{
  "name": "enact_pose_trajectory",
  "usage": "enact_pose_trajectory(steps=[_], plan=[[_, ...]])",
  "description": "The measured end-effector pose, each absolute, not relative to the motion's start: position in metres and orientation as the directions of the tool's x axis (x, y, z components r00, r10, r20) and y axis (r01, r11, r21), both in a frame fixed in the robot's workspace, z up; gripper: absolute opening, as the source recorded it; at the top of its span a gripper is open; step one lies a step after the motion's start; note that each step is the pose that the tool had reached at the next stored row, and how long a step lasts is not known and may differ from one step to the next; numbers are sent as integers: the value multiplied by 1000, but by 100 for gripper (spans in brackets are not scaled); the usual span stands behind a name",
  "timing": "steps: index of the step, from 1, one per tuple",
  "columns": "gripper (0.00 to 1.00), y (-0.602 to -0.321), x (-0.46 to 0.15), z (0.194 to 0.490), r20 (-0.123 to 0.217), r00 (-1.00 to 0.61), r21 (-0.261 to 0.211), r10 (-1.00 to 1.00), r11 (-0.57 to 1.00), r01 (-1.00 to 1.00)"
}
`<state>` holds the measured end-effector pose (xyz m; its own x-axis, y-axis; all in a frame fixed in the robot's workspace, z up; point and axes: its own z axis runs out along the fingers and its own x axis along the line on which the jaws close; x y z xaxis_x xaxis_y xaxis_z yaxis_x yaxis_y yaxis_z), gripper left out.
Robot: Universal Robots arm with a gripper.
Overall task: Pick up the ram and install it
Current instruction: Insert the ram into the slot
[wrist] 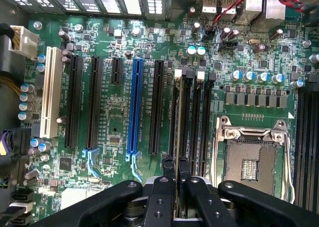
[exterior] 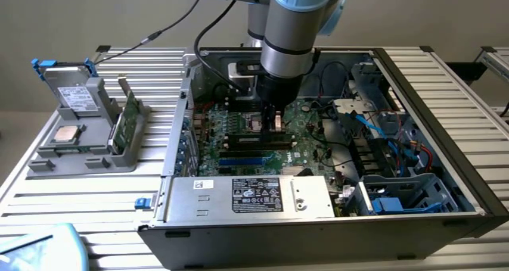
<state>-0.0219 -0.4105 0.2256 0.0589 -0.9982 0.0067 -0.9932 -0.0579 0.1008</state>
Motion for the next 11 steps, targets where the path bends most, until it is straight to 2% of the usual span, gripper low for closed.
enact_pose_trajectory(steps=[11], plan=[[14, -412, -21, 226, 3, 59, 102, -998, -58, -993]])
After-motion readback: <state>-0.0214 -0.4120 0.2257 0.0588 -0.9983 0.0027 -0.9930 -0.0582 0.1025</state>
